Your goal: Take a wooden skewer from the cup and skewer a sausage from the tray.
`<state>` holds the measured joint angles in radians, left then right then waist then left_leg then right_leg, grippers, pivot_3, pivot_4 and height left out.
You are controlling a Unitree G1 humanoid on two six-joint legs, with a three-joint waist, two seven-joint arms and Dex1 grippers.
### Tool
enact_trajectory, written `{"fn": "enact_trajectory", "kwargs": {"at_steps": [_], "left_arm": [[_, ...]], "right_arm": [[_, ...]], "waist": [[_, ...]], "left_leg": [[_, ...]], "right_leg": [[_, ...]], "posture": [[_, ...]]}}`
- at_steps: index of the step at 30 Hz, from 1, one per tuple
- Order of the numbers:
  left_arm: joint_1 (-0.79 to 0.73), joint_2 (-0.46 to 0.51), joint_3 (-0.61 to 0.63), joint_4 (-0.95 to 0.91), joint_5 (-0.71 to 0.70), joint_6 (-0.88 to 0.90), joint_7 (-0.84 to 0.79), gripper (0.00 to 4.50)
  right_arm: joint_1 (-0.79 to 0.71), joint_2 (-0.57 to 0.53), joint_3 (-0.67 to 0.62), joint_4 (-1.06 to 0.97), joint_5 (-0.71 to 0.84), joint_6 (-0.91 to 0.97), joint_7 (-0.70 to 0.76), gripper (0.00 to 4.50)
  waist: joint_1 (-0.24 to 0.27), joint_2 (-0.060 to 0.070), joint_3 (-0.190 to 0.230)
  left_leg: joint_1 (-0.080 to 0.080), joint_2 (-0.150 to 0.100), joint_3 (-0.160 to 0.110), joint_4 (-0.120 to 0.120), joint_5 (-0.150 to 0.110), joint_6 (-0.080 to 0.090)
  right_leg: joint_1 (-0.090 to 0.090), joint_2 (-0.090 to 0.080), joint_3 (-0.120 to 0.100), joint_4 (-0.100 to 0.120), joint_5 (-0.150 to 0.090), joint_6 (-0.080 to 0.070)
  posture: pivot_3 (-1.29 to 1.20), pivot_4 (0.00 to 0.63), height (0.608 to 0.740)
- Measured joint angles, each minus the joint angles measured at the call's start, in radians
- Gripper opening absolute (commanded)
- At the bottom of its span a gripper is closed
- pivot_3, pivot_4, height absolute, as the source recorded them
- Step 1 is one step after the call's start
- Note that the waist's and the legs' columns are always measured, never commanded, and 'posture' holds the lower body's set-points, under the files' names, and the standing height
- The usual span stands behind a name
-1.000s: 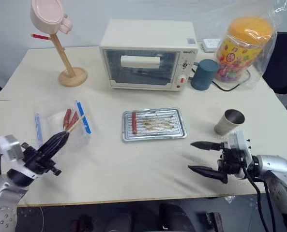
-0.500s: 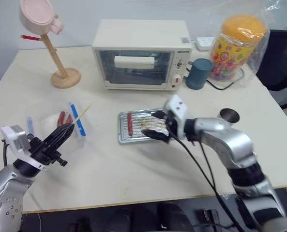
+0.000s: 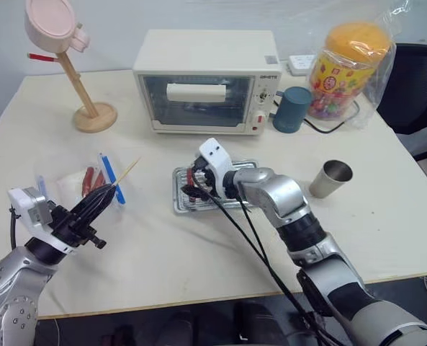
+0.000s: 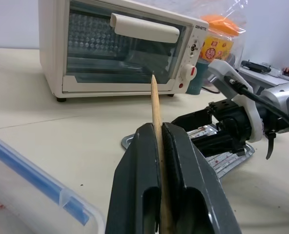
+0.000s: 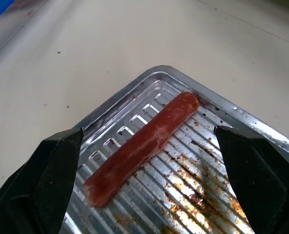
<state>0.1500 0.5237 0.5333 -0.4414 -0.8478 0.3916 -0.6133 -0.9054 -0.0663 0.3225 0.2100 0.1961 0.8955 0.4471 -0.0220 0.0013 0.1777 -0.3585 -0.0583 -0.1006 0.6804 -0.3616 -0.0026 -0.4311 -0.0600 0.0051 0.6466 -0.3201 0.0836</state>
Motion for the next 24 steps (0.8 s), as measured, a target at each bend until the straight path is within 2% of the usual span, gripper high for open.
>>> {"fn": "enact_trajectory", "kwargs": {"at_steps": [3, 5, 14, 17, 24], "left_arm": [[-0.003, 0.000, -0.003, -0.010, 0.000, 0.000, 0.007, 0.00], [-0.005, 0.000, -0.003, -0.017, 0.000, 0.000, 0.009, 0.00], [-0.005, 0.000, -0.003, -0.017, 0.000, 0.000, 0.012, 0.00], [-0.010, 0.000, -0.004, -0.017, 0.000, 0.000, 0.015, 0.00], [-0.025, 0.000, -0.015, -0.016, 0.000, 0.001, 0.018, 0.00]], "right_arm": [[-0.003, 0.029, 0.017, 0.033, -0.024, -0.008, -0.010, 4.45], [-0.003, 0.031, 0.027, 0.048, -0.039, -0.012, -0.010, 4.07], [-0.002, 0.031, 0.027, 0.049, -0.063, -0.022, 0.001, 1.80], [-0.002, 0.030, 0.027, 0.052, -0.069, -0.023, 0.004, 0.90], [-0.003, 0.022, 0.023, 0.062, -0.081, -0.026, 0.023, 0.90]], "waist": [[-0.008, 0.000, 0.000], [-0.009, 0.000, 0.000], [-0.009, 0.000, 0.000], [-0.009, 0.000, 0.000], [-0.009, 0.000, 0.000]], "left_leg": [[0.000, 0.000, 0.000, 0.000, 0.000, 0.000], [0.000, 0.000, 0.000, 0.000, 0.000, 0.000], [0.000, 0.000, 0.000, 0.000, 0.000, 0.000], [0.000, 0.000, 0.000, 0.000, 0.000, 0.000], [0.000, 0.000, 0.000, -0.001, 0.000, 0.000]], "right_leg": [[0.000, 0.000, 0.000, 0.002, 0.000, 0.000], [-0.001, 0.000, 0.000, 0.005, 0.000, 0.000], [-0.001, 0.000, 0.000, 0.005, 0.000, 0.000], [-0.001, 0.000, 0.000, 0.005, 0.000, 0.000], [-0.001, 0.000, 0.000, 0.005, 0.000, 0.000]], "posture": [[0.00, 0.150, 0.740], [0.00, 0.150, 0.740], [0.00, 0.150, 0.740], [0.00, 0.150, 0.740], [0.00, 0.150, 0.740]]}}
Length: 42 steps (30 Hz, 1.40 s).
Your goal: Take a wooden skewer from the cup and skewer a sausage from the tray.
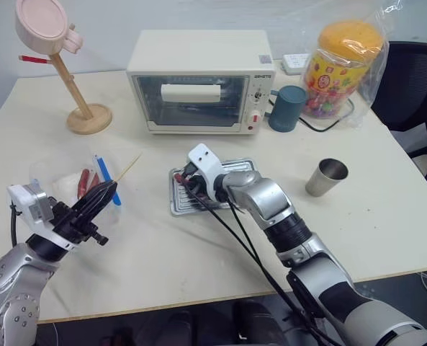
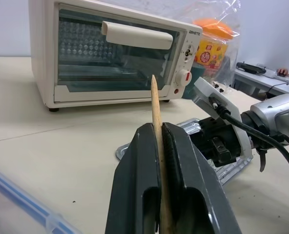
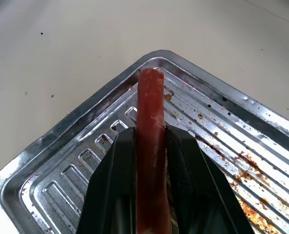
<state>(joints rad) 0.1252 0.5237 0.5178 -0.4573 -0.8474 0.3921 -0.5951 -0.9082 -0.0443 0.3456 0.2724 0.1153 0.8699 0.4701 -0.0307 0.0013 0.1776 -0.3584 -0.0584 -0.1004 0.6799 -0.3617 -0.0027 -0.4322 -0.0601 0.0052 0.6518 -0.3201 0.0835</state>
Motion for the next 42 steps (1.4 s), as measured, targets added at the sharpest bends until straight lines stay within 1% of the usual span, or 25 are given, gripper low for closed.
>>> {"fn": "enact_trajectory", "kwargs": {"at_steps": [5, 9, 12, 14, 18, 20, 23, 27, 29, 33, 37, 42], "left_arm": [[0.000, 0.000, -0.008, 0.000, 0.000, 0.000, 0.003, 0.00], [-0.001, 0.001, -0.008, 0.001, 0.001, 0.000, 0.003, 0.00], [-0.002, 0.007, -0.007, 0.003, 0.000, 0.000, -0.005, 0.00], [-0.006, 0.023, -0.006, 0.006, -0.002, 0.002, -0.015, 0.00], [-0.023, 0.058, 0.004, 0.045, -0.011, 0.012, -0.052, 0.00], [-0.022, 0.097, 0.003, 0.053, -0.013, 0.021, -0.096, 0.00], [0.001, 0.187, -0.030, 0.072, 0.021, 0.020, -0.208, 0.00], [0.033, 0.286, -0.086, 0.080, 0.068, 0.017, -0.360, 0.00], [0.040, 0.331, -0.103, 0.080, 0.070, 0.025, -0.434, 0.00], [-0.007, 0.355, -0.140, 0.080, 0.068, 0.048, -0.484, 0.00], [-0.062, 0.352, -0.184, 0.080, 0.070, 0.056, -0.491, 0.00], [-0.086, 0.340, -0.205, 0.080, 0.068, 0.075, -0.488, 0.00]], "right_arm": [[-0.001, -0.001, 0.000, 0.007, -0.004, -0.011, 0.014, 0.90], [0.000, -0.035, 0.014, 0.004, -0.005, -0.050, 0.082, 0.90], [0.001, -0.105, 0.030, -0.043, 0.000, -0.097, 0.172, 0.90], [0.005, -0.170, 0.024, -0.119, 0.031, -0.128, 0.258, 0.90], [0.038, -0.306, 0.008, -0.243, 0.070, -0.194, 0.416, 0.90], [0.078, -0.406, 0.010, -0.301, 0.070, -0.300, 0.523, 0.90], [0.110, -0.492, 0.005, -0.347, 0.087, -0.394, 0.641, 0.90], [0.131, -0.590, -0.016, -0.409, 0.133, -0.436, 0.768, 0.90], [0.138, -0.632, -0.031, -0.443, 0.159, -0.438, 0.827, 0.90], [0.138, -0.653, -0.039, -0.471, 0.181, -0.438, 0.872, 0.90], [0.138, -0.654, -0.039, -0.474, 0.183, -0.438, 0.887, 0.90], [0.138, -0.662, -0.039, -0.486, 0.183, -0.432, 0.896, 0.90]], "waist": [[0.000, 0.000, 0.000], [0.001, 0.000, 0.000], [0.002, 0.000, 0.000], [0.002, 0.000, 0.000], [0.003, 0.000, 0.000], [0.005, 0.000, 0.000], [0.003, 0.000, 0.000], [0.003, 0.000, 0.000], [0.004, 0.000, 0.000], [0.006, 0.000, 0.001], [0.006, 0.000, 0.001], [0.005, 0.000, 0.001]], "left_leg": [[0.000, 0.000, 0.000, 0.000, 0.000, 0.000], [0.000, 0.000, 0.000, 0.000, 0.000, 0.000], [0.000, 0.000, 0.000, 0.000, 0.000, 0.000], [-0.001, 0.000, 0.000, 0.000, 0.000, 0.000], [-0.001, 0.000, 0.000, 0.000, 0.000, 0.000], [-0.001, 0.000, 0.000, -0.001, 0.000, 0.000], [-0.001, 0.000, 0.000, -0.002, 0.000, 0.000], [0.000, 0.001, 0.000, -0.004, 0.000, 0.000], [0.000, 0.001, 0.000, -0.004, 0.000, 0.000], [0.000, 0.001, 0.000, -0.004, 0.000, 0.000], [0.000, 0.001, 0.000, -0.004, 0.000, 0.000], [0.000, 0.001, 0.000, -0.004, 0.000, 0.000]], "right_leg": [[0.000, 0.000, 0.000, 0.000, 0.000, 0.000], [0.000, 0.000, 0.000, 0.000, 0.000, 0.000], [0.000, 0.000, 0.000, -0.001, 0.000, 0.000], [0.000, 0.000, 0.000, -0.006, 0.000, 0.000], [0.001, 0.000, 0.000, -0.007, 0.000, 0.000], [0.001, 0.000, 0.000, -0.008, 0.000, 0.000], [0.001, 0.000, 0.000, -0.008, 0.000, 0.000], [0.000, 0.000, 0.001, -0.009, 0.000, 0.000], [0.001, 0.000, 0.001, -0.010, 0.000, 0.000], [0.001, 0.000, 0.000, -0.010, 0.000, 0.000], [0.001, 0.000, 0.000, -0.010, 0.000, 0.000], [0.001, 0.000, 0.000, -0.009, 0.000, 0.000]], "posture": [[0.00, 0.150, 0.740], [0.00, 0.150, 0.740], [0.00, 0.150, 0.740], [0.00, 0.150, 0.740], [0.00, 0.150, 0.740], [0.00, 0.150, 0.740], [0.00, 0.150, 0.740], [0.00, 0.150, 0.740], [0.00, 0.150, 0.740], [0.00, 0.150, 0.740], [0.00, 0.150, 0.740], [0.00, 0.150, 0.740]]}}
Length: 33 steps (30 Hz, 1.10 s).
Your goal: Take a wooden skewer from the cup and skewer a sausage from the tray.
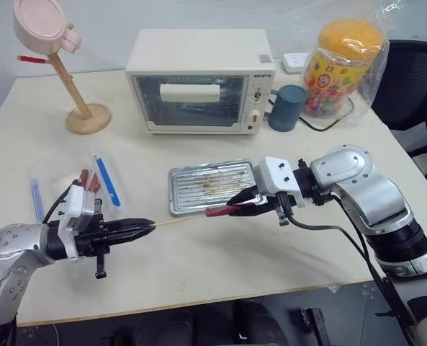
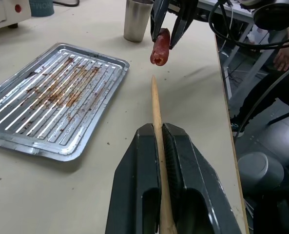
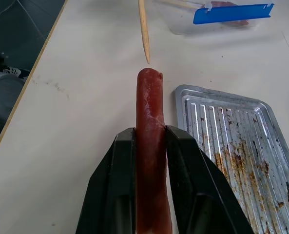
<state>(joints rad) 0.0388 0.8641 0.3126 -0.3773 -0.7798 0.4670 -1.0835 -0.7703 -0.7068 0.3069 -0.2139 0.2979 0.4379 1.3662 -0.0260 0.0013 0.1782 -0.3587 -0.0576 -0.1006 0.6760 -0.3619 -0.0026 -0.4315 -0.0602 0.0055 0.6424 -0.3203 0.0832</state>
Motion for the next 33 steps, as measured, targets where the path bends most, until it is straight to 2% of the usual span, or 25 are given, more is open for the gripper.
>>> {"fn": "enact_trajectory", "kwargs": {"at_steps": [13, 33], "left_arm": [[-0.057, -0.051, -0.058, 0.014, 0.016, 0.002, 0.003, 0.00], [-0.076, -0.077, -0.065, 0.038, 0.039, -0.003, 0.003, 0.00]], "right_arm": [[0.000, -0.008, 0.000, -0.021, 0.000, 0.024, -0.003, 0.90], [-0.001, -0.006, 0.000, -0.021, -0.001, 0.025, -0.008, 0.90]], "waist": [[0.003, 0.000, 0.000], [0.003, 0.000, 0.000]], "left_leg": [[0.000, 0.000, 0.000, 0.002, 0.000, 0.000], [0.000, 0.000, 0.000, 0.002, 0.000, 0.000]], "right_leg": [[0.000, 0.000, 0.000, 0.001, 0.000, 0.000], [0.000, 0.000, 0.000, 0.001, 0.000, 0.000]], "posture": [[0.00, 0.150, 0.740], [0.00, 0.150, 0.740]]}}
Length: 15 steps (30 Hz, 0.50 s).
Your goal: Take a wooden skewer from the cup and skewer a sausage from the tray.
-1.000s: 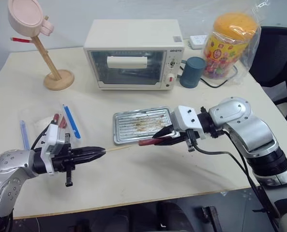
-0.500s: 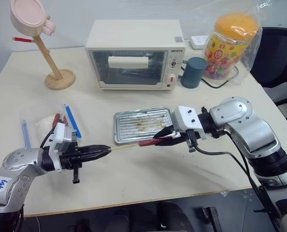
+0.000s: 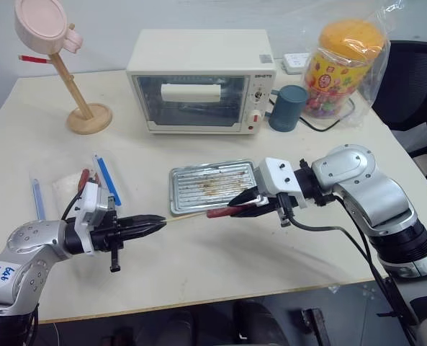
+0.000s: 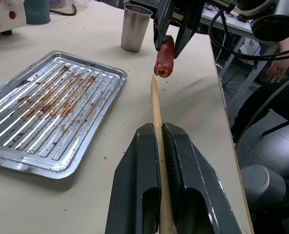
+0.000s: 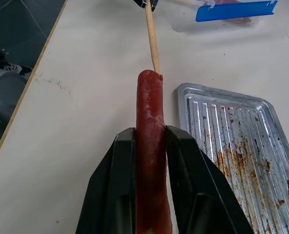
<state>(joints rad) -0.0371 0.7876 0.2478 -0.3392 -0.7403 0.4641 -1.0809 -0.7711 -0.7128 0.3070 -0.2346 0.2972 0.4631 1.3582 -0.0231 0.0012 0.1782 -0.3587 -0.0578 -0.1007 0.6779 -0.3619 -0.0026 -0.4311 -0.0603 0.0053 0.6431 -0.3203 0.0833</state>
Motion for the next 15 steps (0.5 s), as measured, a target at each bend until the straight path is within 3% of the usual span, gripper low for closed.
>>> {"fn": "enact_trajectory", "kwargs": {"at_steps": [15], "left_arm": [[-0.033, -0.026, -0.041, 0.001, 0.006, 0.001, 0.008, 0.00]], "right_arm": [[0.000, 0.006, 0.001, 0.000, -0.001, -0.003, -0.004, 0.90]], "waist": [[0.000, 0.000, 0.000]], "left_leg": [[0.000, 0.000, 0.000, 0.001, 0.000, 0.000]], "right_leg": [[0.000, 0.000, 0.000, 0.001, 0.000, 0.000]], "posture": [[0.00, 0.150, 0.740]]}}
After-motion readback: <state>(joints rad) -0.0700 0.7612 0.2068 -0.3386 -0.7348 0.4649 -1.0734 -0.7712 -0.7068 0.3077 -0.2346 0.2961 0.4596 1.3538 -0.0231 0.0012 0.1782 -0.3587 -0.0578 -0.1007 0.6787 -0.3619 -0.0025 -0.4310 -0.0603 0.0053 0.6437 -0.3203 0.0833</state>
